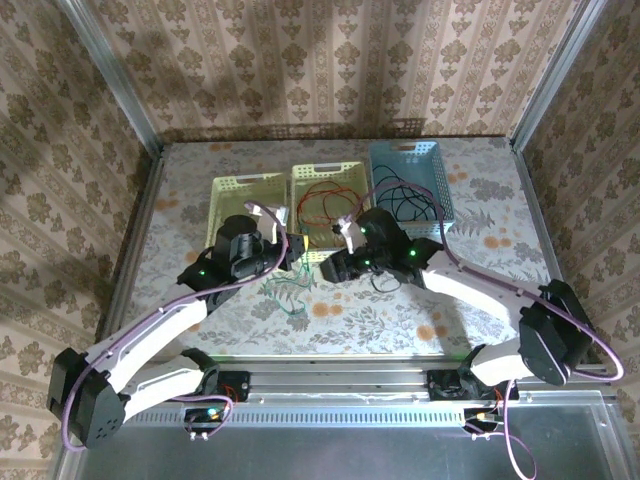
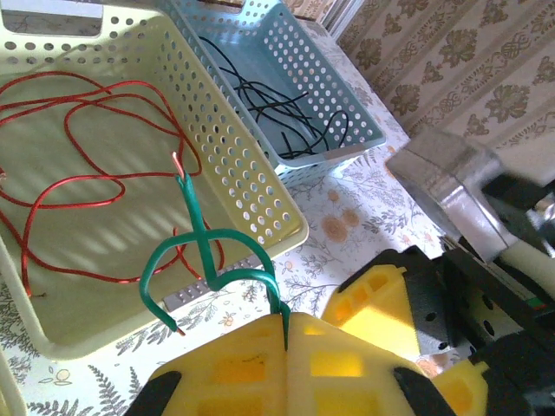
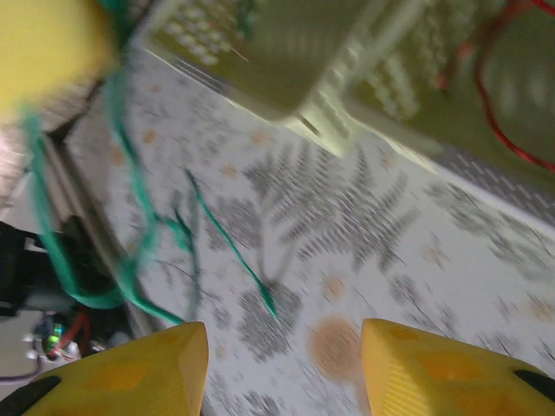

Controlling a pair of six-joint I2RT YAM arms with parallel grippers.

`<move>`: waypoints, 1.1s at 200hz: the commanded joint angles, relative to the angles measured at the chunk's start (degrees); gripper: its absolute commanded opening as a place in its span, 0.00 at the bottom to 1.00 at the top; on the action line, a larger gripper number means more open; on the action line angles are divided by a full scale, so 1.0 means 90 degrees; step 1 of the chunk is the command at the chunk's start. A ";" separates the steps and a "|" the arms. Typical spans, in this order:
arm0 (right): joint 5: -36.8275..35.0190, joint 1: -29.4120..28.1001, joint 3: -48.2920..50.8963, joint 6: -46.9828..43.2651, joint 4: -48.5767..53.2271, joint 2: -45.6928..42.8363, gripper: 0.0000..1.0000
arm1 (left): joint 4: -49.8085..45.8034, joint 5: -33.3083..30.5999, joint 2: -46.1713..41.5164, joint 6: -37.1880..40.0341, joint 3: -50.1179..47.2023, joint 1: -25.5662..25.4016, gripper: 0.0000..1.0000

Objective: Untangle the cables

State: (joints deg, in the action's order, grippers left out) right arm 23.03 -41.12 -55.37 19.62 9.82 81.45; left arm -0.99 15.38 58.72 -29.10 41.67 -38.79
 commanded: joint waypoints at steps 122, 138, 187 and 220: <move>0.1383 -0.0107 -0.0032 -0.0610 0.0594 -0.0075 0.48 | 0.0136 0.0025 0.0106 0.0180 0.0331 -0.0078 0.00; 0.1504 -0.0141 -0.0102 -0.0664 0.0643 0.0011 0.48 | 0.0196 0.0040 0.0125 0.0164 0.0341 -0.0085 0.00; 0.1737 -0.0153 -0.0324 -0.0529 0.0173 0.0603 0.47 | 0.0356 0.0136 0.0146 0.0055 0.0370 -0.0128 0.00; 0.1766 -0.0147 -0.0450 -0.0308 -0.0330 0.0963 0.42 | 0.0374 0.0186 0.0143 0.0011 0.0370 -0.0141 0.00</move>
State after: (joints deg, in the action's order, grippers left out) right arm 36.93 -42.17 -57.19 15.33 10.72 88.29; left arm 0.30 15.55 59.96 -28.73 42.68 -39.75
